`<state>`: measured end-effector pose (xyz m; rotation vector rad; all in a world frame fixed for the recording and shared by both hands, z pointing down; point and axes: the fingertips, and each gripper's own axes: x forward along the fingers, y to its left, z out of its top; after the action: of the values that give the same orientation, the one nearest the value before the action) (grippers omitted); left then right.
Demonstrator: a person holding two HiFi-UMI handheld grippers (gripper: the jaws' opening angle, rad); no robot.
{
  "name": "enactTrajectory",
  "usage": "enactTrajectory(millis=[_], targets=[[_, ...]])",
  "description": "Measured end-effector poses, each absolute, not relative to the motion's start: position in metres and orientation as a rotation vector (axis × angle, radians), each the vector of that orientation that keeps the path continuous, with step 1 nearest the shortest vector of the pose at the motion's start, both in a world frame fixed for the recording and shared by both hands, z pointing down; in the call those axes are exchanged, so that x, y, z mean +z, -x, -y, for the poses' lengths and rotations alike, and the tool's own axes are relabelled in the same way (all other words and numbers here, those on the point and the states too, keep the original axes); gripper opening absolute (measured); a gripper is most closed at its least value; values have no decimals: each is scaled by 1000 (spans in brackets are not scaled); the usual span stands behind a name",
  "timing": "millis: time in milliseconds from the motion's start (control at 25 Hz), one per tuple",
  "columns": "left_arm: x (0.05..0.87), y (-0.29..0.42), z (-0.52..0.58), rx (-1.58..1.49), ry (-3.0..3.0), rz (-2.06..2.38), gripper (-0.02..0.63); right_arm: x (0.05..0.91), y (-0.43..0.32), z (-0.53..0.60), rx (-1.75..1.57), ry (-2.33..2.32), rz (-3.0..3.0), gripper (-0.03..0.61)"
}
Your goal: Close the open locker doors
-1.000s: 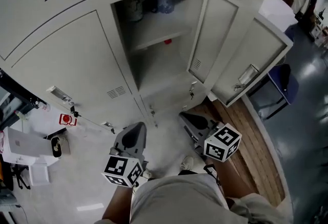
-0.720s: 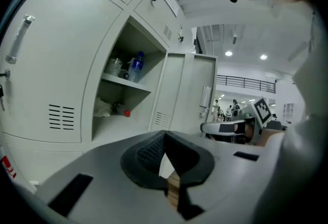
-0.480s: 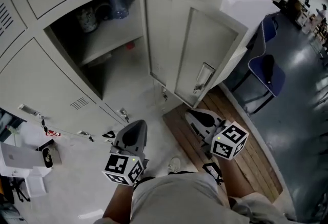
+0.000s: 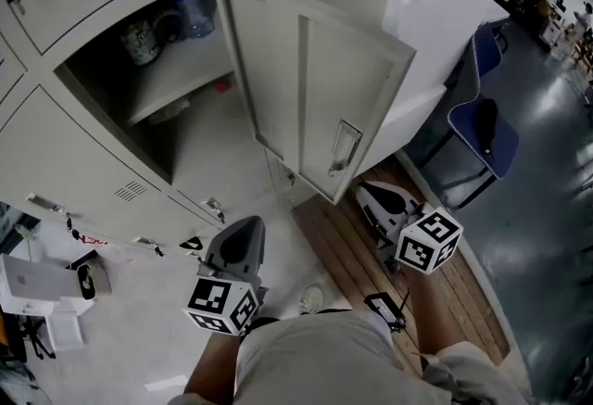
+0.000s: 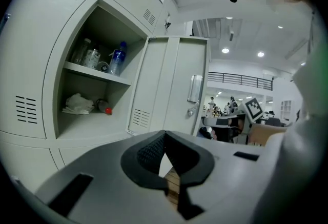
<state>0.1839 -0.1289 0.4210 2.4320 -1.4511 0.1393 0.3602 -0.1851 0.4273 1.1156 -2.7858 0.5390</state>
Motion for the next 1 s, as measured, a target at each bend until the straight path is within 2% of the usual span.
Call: enactTrajectory(millis=[440, 1000], targets=[[418, -164, 132, 153, -2367, 1565, 15, 445, -352, 218, 576, -1035, 2785, 26], [419, -160, 127, 143, -2345, 1593, 15, 444, -339, 206, 585, -968, 2808, 25]])
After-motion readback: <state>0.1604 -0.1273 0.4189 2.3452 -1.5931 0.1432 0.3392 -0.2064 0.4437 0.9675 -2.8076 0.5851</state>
